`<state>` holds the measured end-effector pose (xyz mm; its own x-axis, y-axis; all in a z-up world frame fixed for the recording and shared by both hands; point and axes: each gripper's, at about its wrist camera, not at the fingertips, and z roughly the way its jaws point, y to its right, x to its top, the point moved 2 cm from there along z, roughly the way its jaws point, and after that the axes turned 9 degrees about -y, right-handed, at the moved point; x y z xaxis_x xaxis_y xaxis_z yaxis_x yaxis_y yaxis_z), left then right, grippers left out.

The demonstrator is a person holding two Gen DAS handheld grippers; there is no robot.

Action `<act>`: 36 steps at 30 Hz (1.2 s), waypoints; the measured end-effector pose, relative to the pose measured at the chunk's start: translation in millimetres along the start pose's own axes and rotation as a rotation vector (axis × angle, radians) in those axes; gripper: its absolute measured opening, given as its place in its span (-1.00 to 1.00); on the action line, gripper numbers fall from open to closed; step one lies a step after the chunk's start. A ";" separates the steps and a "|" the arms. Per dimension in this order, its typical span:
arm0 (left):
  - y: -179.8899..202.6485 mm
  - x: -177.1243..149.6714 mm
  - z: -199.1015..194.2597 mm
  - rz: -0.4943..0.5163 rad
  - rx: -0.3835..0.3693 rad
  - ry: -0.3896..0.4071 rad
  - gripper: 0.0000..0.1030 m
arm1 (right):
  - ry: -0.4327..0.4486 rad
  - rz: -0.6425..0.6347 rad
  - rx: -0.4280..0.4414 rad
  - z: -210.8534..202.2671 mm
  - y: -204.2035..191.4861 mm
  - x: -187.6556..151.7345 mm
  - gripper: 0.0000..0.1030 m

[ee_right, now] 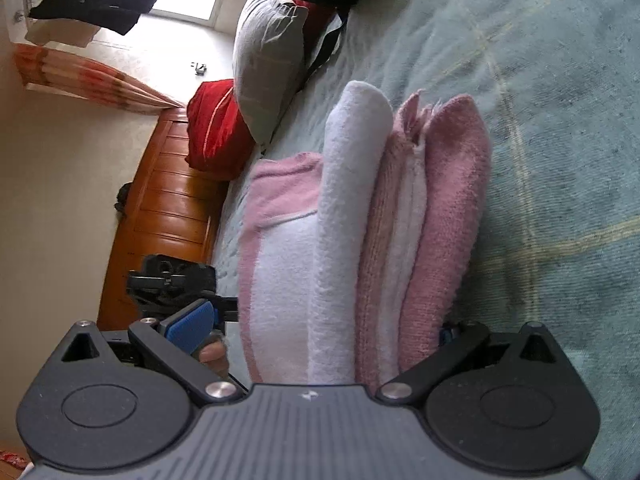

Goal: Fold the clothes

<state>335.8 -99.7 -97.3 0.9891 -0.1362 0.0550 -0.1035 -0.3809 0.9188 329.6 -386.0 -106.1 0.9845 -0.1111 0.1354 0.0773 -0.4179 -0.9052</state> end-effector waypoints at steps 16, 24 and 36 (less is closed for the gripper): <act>-29.8 -5.8 -45.1 -0.023 0.059 0.076 0.96 | -0.039 -0.019 -0.026 40.0 -9.2 -0.8 1.00; -39.3 -18.5 -40.4 0.063 0.107 0.073 0.98 | -0.016 0.039 0.051 44.0 23.9 -6.5 1.00; -25.5 -10.3 -47.7 -0.036 -0.011 0.077 0.97 | -0.025 0.049 0.100 49.1 5.0 -4.1 1.00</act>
<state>333.2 -44.9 -102.7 0.9973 -0.0516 0.0514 -0.0670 -0.3739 0.9250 333.7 -343.4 -131.0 0.9910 -0.1064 0.0815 0.0435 -0.3201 -0.9464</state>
